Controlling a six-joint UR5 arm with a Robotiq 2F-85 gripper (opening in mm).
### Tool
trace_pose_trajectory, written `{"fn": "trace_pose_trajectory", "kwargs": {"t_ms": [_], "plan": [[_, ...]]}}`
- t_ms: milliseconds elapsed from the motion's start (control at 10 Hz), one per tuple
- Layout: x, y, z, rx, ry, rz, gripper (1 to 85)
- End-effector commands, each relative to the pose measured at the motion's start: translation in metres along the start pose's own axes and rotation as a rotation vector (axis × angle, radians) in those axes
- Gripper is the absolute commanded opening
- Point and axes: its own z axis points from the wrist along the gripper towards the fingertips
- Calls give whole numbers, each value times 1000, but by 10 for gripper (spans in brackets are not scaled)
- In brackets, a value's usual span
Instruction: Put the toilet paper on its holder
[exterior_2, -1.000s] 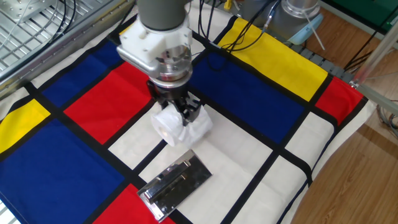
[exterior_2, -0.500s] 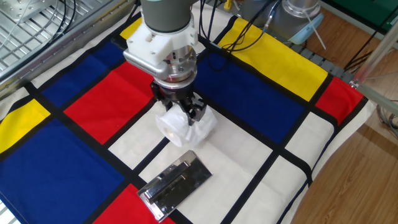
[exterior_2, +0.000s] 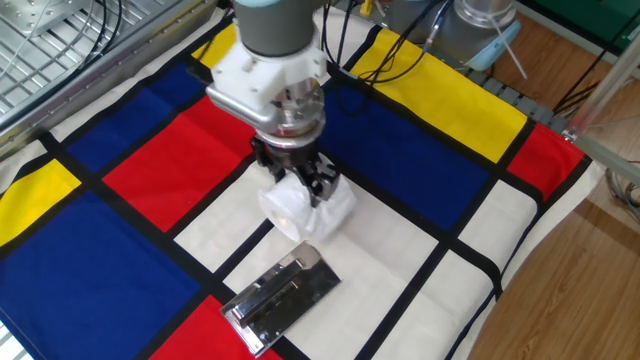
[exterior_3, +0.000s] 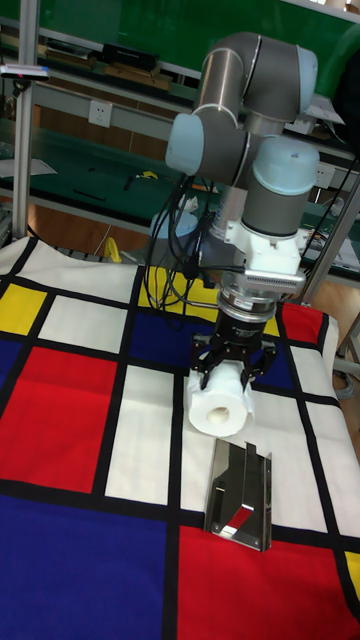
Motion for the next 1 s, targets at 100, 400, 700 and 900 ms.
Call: {"fn": "trace_pose_trajectory", "kwargs": {"t_ms": [100, 400, 700, 900], "plan": [[0, 29, 0, -14, -6, 61, 10], [2, 27, -1, -9, 4, 9, 10], [6, 32, -1, -32, 19, -76, 10], [7, 32, -1, -25, 25, -53, 10]]}}
